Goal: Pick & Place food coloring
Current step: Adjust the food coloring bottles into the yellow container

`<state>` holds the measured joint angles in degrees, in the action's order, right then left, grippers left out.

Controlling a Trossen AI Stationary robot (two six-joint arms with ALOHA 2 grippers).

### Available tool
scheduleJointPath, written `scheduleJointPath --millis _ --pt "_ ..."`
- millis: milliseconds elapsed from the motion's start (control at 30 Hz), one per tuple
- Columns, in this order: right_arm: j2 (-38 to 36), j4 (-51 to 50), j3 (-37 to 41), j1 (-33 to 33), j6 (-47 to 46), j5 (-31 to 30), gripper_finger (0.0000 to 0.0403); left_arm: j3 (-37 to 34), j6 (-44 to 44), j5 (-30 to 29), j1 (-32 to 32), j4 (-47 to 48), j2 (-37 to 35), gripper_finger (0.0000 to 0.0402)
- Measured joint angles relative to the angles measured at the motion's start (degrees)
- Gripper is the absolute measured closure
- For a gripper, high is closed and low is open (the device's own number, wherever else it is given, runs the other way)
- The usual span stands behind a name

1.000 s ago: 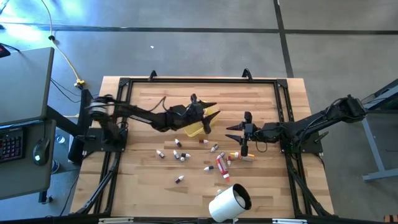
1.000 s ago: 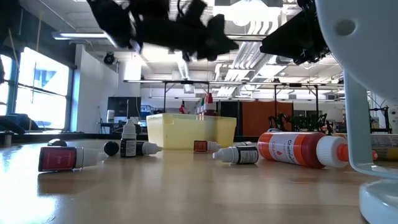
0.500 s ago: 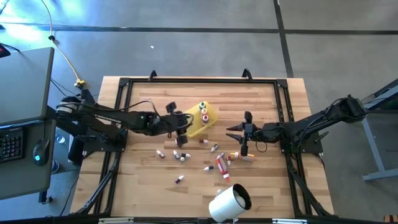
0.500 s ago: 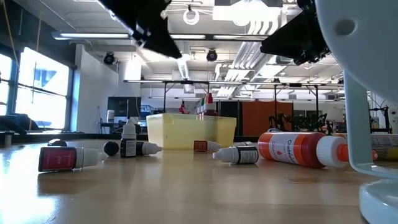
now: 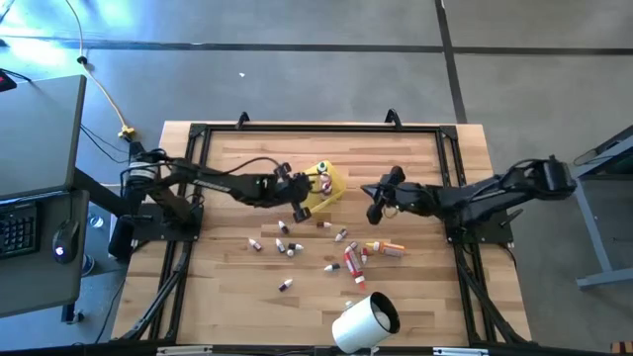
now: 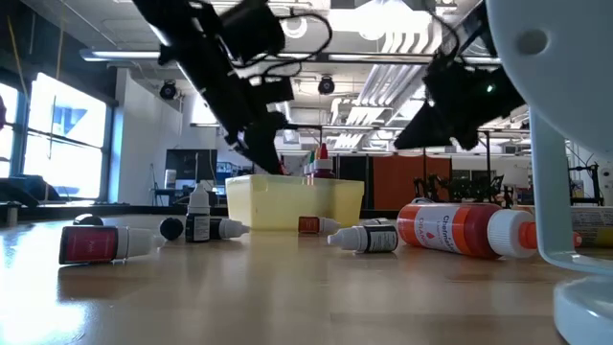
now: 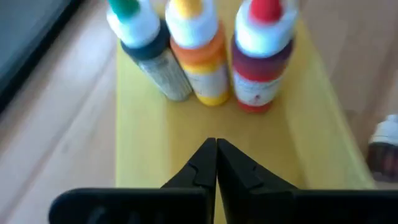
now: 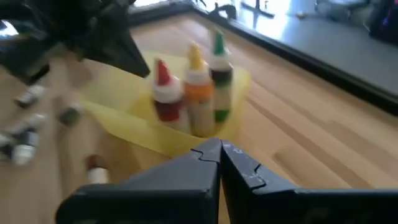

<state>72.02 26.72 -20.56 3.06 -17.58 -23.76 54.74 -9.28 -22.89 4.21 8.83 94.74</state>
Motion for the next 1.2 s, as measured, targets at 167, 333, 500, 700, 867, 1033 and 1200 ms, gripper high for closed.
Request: scheduleJointPath --millis 167,333,500,700,867,1033,1200 --pt "3.5 0.7 0.0 7.6 -1.0 6.0 0.0402 0.0 2.9 7.0 3.6 -5.3 2.6 0.0400" --pt "7.7 4.0 0.0 13.4 -2.9 14.0 0.0402 0.0 5.0 10.6 5.6 -11.4 5.3 0.0401" --pt "15.5 12.2 0.0 15.8 -3.3 17.7 0.0402 0.0 5.1 11.6 7.6 -12.9 7.5 0.0401" --pt "22.3 13.9 -4.6 17.0 -1.3 20.9 0.0403 0.0 5.1 13.6 9.9 -13.6 8.9 0.0401" --pt "25.6 10.8 -9.8 17.9 1.6 22.9 0.0403 0.0 6.0 15.0 10.8 -16.2 9.6 0.0401" --pt "26.3 6.4 -12.4 18.0 2.6 23.8 0.0403 0.0 6.5 14.9 10.8 -16.8 9.6 0.0402" --pt "26.3 6.5 -12.9 18.0 1.8 26.6 0.0403 0.0 6.5 16.6 10.8 -18.7 9.6 0.0401"
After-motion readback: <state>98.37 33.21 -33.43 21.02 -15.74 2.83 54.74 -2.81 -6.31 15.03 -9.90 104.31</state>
